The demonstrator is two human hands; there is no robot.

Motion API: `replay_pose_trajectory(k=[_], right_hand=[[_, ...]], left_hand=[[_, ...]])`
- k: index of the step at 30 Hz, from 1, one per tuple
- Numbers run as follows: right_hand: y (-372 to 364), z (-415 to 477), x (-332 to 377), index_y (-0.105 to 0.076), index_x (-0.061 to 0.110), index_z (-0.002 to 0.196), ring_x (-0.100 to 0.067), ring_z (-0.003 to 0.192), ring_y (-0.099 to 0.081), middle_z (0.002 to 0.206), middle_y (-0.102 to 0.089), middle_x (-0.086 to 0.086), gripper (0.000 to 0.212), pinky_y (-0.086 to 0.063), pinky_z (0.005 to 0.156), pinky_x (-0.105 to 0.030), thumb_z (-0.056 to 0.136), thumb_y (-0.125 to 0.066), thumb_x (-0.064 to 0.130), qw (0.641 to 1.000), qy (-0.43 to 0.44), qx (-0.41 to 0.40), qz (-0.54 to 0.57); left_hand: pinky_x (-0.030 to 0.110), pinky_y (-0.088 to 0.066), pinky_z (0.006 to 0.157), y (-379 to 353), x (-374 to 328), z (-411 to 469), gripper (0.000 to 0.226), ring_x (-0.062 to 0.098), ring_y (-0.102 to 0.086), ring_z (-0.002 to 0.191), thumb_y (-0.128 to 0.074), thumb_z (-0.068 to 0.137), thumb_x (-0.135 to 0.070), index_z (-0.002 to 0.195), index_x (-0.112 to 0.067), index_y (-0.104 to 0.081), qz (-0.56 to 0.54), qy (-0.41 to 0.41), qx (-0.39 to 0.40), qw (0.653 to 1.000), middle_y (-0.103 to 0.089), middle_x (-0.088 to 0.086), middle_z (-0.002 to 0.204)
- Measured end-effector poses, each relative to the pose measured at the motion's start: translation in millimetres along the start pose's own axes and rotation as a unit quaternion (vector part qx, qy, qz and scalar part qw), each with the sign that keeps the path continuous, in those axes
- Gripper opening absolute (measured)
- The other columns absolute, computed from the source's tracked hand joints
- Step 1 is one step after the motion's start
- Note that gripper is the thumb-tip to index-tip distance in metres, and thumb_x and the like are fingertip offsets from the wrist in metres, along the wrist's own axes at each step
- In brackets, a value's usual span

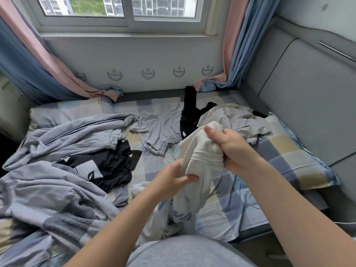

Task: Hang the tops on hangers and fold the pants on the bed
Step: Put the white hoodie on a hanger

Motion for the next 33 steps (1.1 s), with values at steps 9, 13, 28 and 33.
replay_pose_trajectory(k=[9,13,28,33], right_hand=[[18.4,5.0,-48.3,-0.062,0.01,0.126,-0.024,0.107,-0.069,0.114,-0.073,-0.011,0.045,-0.056,0.093,-0.037,0.083,-0.078,0.01,0.994,0.033,0.024,-0.098],[52.7,11.2,-41.4,-0.072,0.002,0.107,-0.017,0.086,-0.067,0.092,-0.074,-0.007,0.02,-0.054,0.074,-0.025,0.087,-0.073,0.005,0.978,0.02,-0.036,-0.206],[45.9,7.3,-38.2,-0.061,0.017,0.112,-0.016,0.107,-0.063,0.114,-0.066,0.003,0.022,-0.051,0.091,-0.024,0.092,-0.069,0.01,0.951,0.108,-0.112,-0.268],[-3.3,-11.9,-75.3,-0.066,0.016,0.107,-0.013,0.099,-0.069,0.104,-0.073,-0.001,0.015,-0.056,0.089,-0.028,0.093,-0.07,0.017,0.95,0.098,0.044,-0.294]], left_hand=[[0.013,-0.041,0.062,20.6,0.0,-6.1,0.02,-0.006,-0.056,0.069,-0.06,0.098,-0.035,0.09,-0.017,-0.065,-0.063,-0.028,-0.116,0.991,-0.063,-0.023,0.073],[0.012,-0.036,0.053,26.9,10.7,-13.7,0.026,-0.006,-0.05,0.054,-0.063,0.09,-0.046,0.079,-0.023,-0.063,-0.054,0.018,-0.079,0.995,-0.058,-0.022,0.059],[0.055,-0.049,0.076,48.5,0.1,-27.9,0.045,0.033,-0.058,0.083,-0.061,0.1,-0.03,0.106,0.014,-0.057,-0.234,0.095,-0.191,0.949,-0.061,0.025,0.087],[0.043,-0.061,0.068,60.0,-16.5,-26.9,0.035,0.033,-0.071,0.084,-0.059,0.1,-0.027,0.105,0.008,-0.059,-0.296,0.066,-0.229,0.925,-0.07,0.024,0.093]])
Point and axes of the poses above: each hand's wrist, its own z-axis towards the middle knuckle, its own y-axis out of the back of the hand, x = y × z, the point moved 7 cm from there along z, towards the middle knuckle
